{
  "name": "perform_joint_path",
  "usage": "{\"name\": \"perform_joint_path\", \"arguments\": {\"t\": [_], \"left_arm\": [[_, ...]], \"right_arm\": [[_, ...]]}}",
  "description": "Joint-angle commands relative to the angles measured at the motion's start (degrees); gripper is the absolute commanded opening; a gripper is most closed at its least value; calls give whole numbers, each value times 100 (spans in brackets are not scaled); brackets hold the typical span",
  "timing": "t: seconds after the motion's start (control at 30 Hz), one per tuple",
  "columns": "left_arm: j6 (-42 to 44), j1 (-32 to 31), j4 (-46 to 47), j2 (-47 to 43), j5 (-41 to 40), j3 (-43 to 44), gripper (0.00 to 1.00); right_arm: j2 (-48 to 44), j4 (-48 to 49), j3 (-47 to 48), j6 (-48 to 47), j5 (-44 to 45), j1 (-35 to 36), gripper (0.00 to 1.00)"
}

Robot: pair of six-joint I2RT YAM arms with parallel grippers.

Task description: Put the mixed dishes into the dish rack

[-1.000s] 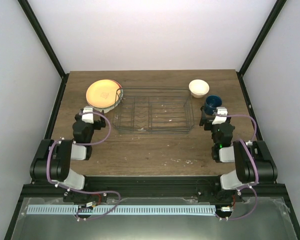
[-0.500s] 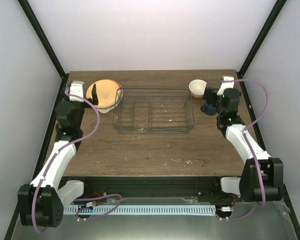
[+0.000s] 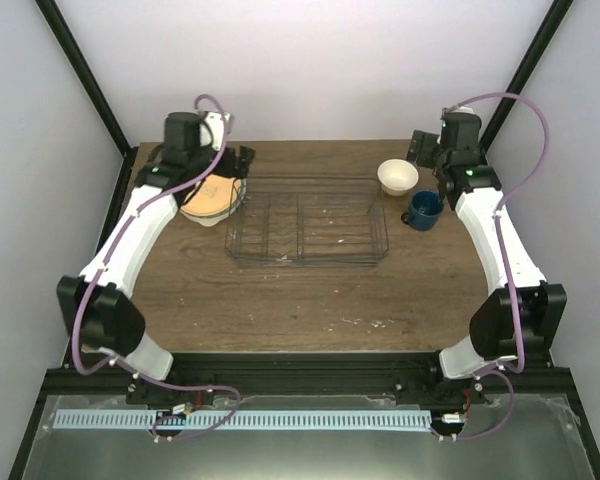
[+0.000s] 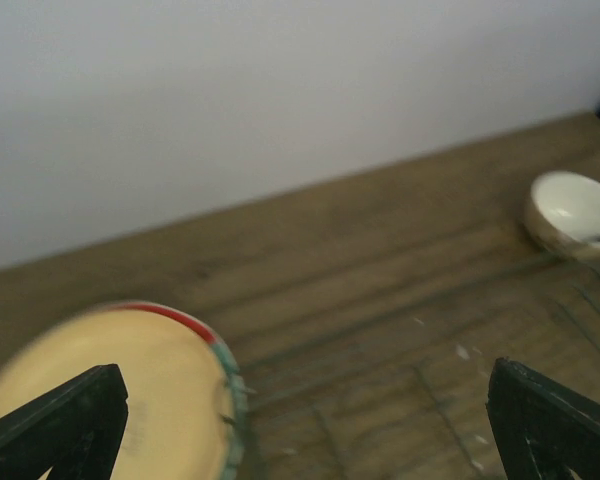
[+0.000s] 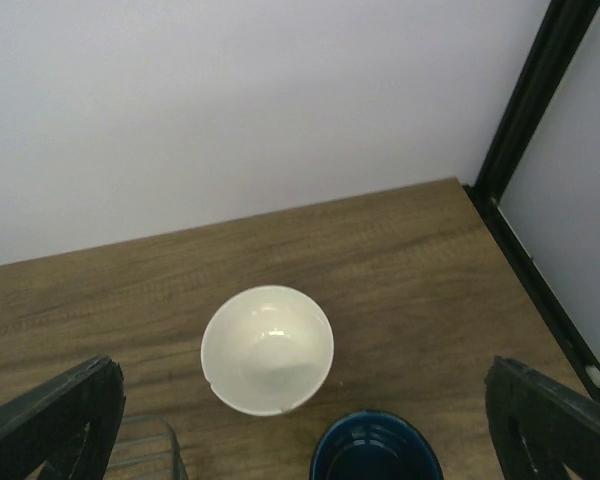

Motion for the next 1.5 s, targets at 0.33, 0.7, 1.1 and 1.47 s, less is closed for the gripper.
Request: {"name": "perform_joint_path", "arguments": {"t": [0.33,0.7,1.1,1.47], "left_arm": [[-1745,-732,-3075,2233,318,2008,100],[-2109,-1195,-3058,2557,-10,1700,100],[-2403,-1311,-3042,3015,-295,1623,100],[-2621,-1641,-2837,3341,127,1701,100]], "right_arm": [[969,-3351,1912,888,583,68,100],[914,-3474,1655,908,513,74,100],[792,-3374,1371,815,376,74,100],[639,-3310,1099,641,385,73,100]]}}
